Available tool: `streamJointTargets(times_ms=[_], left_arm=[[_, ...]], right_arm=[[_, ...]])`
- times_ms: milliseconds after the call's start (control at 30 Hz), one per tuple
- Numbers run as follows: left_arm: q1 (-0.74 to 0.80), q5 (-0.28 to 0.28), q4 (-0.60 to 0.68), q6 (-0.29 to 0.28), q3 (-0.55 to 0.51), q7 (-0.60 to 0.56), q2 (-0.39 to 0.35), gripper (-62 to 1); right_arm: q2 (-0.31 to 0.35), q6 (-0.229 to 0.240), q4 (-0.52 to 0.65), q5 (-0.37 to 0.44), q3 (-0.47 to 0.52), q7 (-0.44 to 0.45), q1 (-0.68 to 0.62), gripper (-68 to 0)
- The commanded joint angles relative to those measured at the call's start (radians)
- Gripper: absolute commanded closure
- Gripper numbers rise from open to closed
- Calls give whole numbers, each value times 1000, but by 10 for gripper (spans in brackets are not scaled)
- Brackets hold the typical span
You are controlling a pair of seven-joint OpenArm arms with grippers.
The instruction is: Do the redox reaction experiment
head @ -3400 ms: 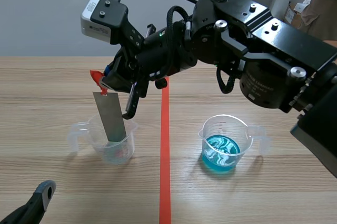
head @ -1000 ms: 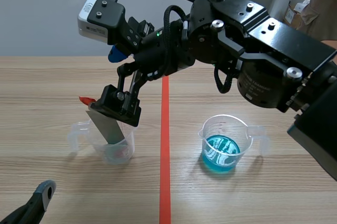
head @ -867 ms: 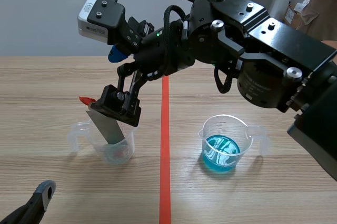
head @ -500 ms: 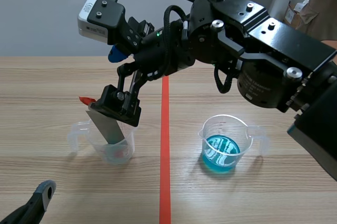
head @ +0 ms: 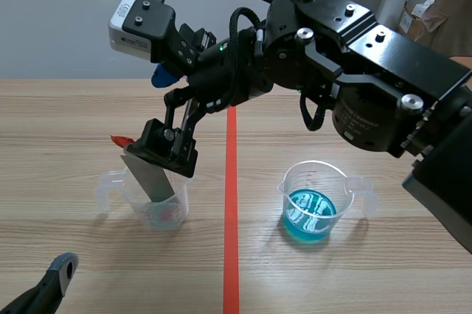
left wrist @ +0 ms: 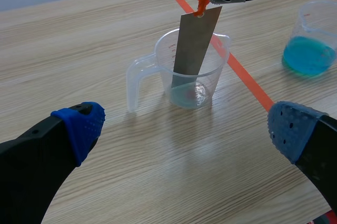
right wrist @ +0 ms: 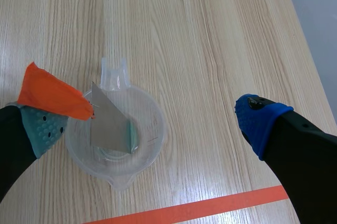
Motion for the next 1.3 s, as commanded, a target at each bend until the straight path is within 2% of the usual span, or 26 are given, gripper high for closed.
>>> streamJointTargets(times_ms=[0, 633, 800, 967, 1033, 1133, 1267], left_arm=[[-1, 0, 18, -3, 2, -18, 5, -623], [-1, 0, 18, -3, 2, -18, 5, -623], [-1, 0, 18, -3, 2, -18, 5, -623], [-1, 0, 18, -3, 2, -18, 5, -623], [0, 0, 18, -2, 2, -20, 5, -623], [0, 0, 18, -2, 2, -21, 5, -623], [17, -1, 29, 1, -24, -18, 8, -623]], right_arm=[[-3, 11, 18, 7, 4, 16, 18, -671], [-2, 11, 18, 7, 4, 40, 18, -671], [7, 11, 19, 8, 4, 92, 16, -671], [53, 7, 48, 8, 4, 188, -33, -671], [80, -11, 76, 8, 4, 233, -65, -672], [131, -62, 141, 8, 4, 292, -116, -672], [224, -153, 251, 8, 4, 369, -191, -672]])
